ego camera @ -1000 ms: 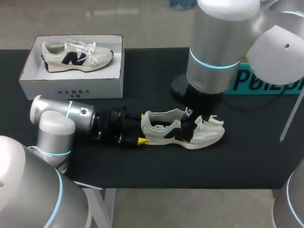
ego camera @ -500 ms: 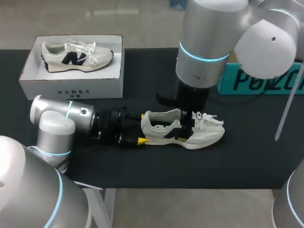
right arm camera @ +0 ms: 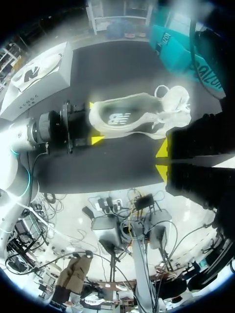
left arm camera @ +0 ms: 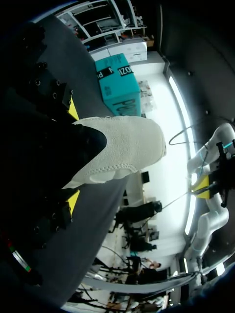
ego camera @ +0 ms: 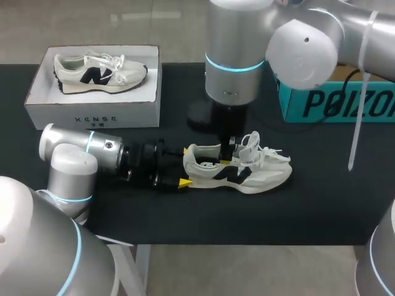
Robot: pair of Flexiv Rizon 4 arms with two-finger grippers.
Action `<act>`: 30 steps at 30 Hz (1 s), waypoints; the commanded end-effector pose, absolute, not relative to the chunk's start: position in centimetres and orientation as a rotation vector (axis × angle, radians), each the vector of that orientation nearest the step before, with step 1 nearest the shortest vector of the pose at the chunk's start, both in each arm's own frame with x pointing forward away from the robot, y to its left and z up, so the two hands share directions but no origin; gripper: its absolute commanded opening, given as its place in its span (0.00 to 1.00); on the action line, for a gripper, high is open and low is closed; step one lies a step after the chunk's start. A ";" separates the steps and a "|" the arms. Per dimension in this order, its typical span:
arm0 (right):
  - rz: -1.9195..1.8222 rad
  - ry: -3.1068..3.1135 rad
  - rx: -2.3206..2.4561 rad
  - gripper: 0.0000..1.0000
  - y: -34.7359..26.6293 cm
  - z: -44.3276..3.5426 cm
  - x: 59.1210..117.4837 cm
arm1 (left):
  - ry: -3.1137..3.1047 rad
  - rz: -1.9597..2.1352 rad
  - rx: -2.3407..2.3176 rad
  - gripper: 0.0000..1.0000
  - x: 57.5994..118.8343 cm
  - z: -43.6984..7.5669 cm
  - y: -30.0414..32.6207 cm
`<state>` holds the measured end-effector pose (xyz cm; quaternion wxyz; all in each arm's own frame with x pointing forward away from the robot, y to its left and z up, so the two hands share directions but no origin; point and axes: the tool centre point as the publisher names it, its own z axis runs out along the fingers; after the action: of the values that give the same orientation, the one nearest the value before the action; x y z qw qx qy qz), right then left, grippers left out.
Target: Take the shoe out of the shoebox, open the shoe tongue, remove and reinsert the insole, then place the shoe into the shoebox
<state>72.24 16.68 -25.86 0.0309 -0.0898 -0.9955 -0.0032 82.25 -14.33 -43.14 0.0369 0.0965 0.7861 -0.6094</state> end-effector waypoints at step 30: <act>-0.056 -3.082 -0.257 0.00 15.6 -32.7 81.4 | 2.412 -1.869 0.296 0.00 82.1 -43.4 -14.3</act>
<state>81.47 15.61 -32.15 0.0282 -0.0825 -0.9961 -0.0161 82.25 -14.33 -43.14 0.0369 0.0965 0.7861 -0.6094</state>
